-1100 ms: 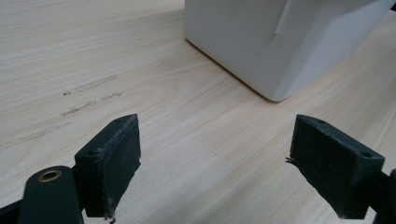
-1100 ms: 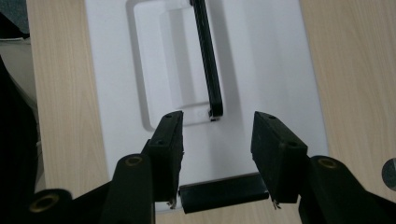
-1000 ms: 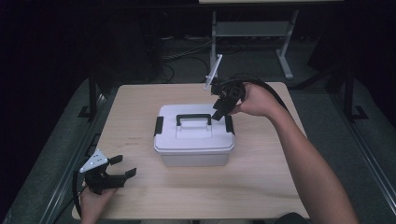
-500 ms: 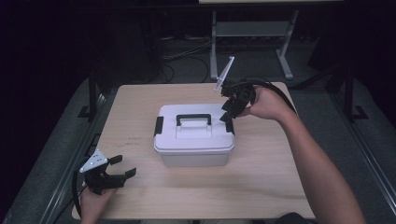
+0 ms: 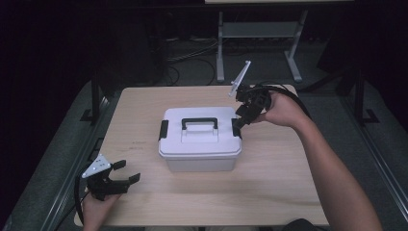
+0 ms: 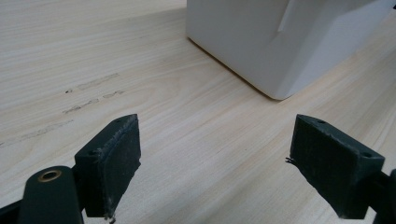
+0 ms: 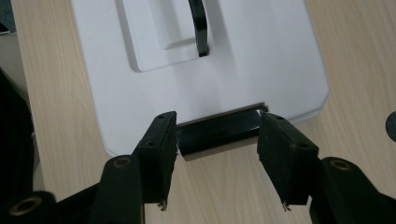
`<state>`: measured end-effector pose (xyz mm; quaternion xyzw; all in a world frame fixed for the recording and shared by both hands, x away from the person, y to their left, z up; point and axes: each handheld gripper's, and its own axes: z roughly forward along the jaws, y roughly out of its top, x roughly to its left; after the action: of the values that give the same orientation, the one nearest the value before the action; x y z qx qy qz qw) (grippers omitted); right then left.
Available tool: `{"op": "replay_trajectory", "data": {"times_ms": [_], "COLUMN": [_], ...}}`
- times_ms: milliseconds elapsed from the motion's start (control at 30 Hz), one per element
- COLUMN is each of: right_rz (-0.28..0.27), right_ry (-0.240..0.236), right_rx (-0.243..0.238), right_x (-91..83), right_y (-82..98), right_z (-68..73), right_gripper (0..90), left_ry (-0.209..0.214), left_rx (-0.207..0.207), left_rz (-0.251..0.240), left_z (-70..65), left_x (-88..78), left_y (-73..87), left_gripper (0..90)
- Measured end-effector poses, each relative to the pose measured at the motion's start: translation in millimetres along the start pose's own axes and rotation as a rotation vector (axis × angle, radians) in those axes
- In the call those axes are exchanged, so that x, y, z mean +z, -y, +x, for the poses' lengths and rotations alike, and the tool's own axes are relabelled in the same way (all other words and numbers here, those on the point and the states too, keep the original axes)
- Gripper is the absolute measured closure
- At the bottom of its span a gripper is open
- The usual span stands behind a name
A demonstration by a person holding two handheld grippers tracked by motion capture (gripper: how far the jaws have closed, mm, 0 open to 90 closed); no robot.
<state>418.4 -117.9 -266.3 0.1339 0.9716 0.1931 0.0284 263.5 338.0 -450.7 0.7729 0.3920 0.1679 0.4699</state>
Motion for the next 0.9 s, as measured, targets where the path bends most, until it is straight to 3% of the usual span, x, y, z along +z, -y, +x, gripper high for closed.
{"op": "replay_trajectory", "data": {"times_ms": [900], "right_rz": [-0.017], "right_ry": [0.009], "right_rx": [0.059], "right_x": [1.3], "right_y": [37.9], "right_z": [-0.6], "right_gripper": [42.8], "left_ry": [-0.004], "left_rx": [-0.002], "left_rz": [0.0], "left_z": [0.7], "left_x": [-1.4], "left_y": [1.1], "left_gripper": [15.5]}}
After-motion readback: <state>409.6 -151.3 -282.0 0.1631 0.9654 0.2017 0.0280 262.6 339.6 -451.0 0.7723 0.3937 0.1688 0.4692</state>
